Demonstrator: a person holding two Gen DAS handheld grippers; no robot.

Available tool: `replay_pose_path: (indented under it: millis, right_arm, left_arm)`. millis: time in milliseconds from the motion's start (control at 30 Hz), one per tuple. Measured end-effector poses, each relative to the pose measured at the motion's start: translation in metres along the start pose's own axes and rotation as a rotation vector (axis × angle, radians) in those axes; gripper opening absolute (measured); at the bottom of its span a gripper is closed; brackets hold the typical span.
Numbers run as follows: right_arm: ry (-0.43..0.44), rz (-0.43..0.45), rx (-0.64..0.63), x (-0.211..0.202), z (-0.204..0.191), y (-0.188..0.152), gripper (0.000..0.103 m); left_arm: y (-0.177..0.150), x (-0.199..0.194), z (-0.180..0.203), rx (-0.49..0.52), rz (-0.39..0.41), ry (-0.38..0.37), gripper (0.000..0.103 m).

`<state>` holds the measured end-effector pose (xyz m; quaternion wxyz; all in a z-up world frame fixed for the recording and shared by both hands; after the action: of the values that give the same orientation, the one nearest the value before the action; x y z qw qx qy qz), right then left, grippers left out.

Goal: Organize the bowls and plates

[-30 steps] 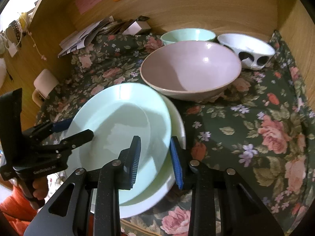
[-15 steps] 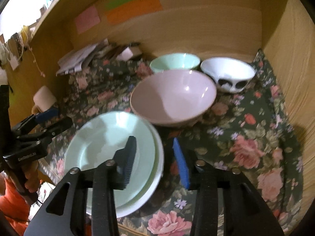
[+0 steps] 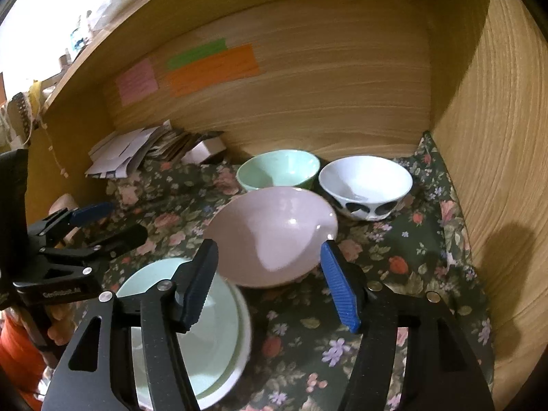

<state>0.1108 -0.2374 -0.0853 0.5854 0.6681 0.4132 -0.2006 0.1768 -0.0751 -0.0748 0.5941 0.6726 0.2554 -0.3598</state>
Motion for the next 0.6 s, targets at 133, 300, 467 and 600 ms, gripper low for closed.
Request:
replay_pose_path:
  millis: [133,300,467,600]
  right_arm:
    - [-0.017,-0.007,0.019,0.011,0.013,0.008,0.062]
    - [-0.035,-0.032,0.037,0.028,0.028,0.016,0.063]
    - [-0.031,-0.085,0.07,0.058,0.044,0.019,0.063]
    - [-0.019,-0.12,0.097,0.076,0.052,0.02,0.063]
  left_arm:
    - [0.016,0.02,0.003,-0.013,-0.044,-0.04,0.092]
    - [0.029,0.047,0.003,-0.026,-0.098,-0.052,0.092]
    - [0.037,0.077,0.005,-0.019,-0.172,-0.075,0.092]
    - [0.039,0.097,0.006,-0.007,-0.215,-0.071,0.092]
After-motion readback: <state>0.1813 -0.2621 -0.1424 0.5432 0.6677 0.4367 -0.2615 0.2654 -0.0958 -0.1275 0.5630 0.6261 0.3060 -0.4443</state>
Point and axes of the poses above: each gripper's, at about its wrist camera, not at the fingertips, and x roughly the way its jaws point, z to its right, y to its top, the point moved 4 cm from there along x, roughly the way its jaws point, and after that the axes turned 14 degrees about -z, right-handed, at the moved point
